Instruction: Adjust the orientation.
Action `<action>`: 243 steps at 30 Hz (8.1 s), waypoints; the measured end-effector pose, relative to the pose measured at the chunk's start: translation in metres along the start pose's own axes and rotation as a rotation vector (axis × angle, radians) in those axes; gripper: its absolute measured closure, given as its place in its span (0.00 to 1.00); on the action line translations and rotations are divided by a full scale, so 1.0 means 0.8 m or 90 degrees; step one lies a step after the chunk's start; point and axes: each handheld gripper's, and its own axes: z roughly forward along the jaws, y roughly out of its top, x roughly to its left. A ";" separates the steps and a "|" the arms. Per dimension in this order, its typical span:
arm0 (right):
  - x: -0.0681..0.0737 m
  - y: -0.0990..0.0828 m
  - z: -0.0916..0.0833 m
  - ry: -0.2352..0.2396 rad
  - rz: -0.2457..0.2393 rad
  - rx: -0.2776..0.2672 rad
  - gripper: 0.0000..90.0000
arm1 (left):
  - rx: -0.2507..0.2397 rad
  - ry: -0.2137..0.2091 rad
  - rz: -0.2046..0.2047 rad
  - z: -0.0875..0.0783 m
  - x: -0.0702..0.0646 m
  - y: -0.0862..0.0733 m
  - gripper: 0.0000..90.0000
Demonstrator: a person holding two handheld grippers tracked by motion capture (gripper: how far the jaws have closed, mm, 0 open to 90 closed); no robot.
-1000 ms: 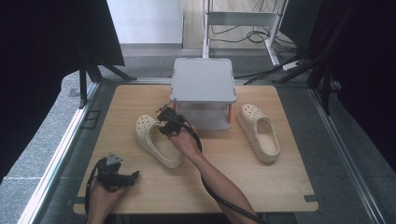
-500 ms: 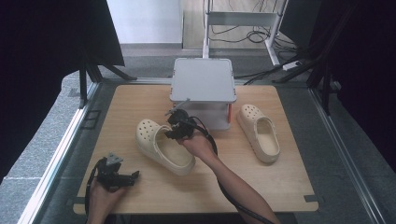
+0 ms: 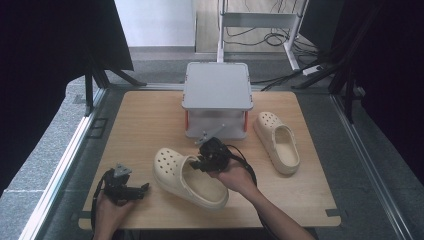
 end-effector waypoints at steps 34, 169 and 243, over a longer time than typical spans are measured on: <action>-0.018 -0.074 -0.009 -0.013 0.002 0.039 0.19 | 0.001 -0.001 0.001 0.000 0.000 0.000 0.00; -0.137 -0.118 -0.165 -0.248 0.129 0.016 0.83 | 0.000 0.001 0.004 0.000 0.000 0.000 0.00; -0.031 -0.072 -0.023 0.027 0.007 0.066 0.28 | 0.001 -0.001 0.001 0.000 0.000 0.000 0.00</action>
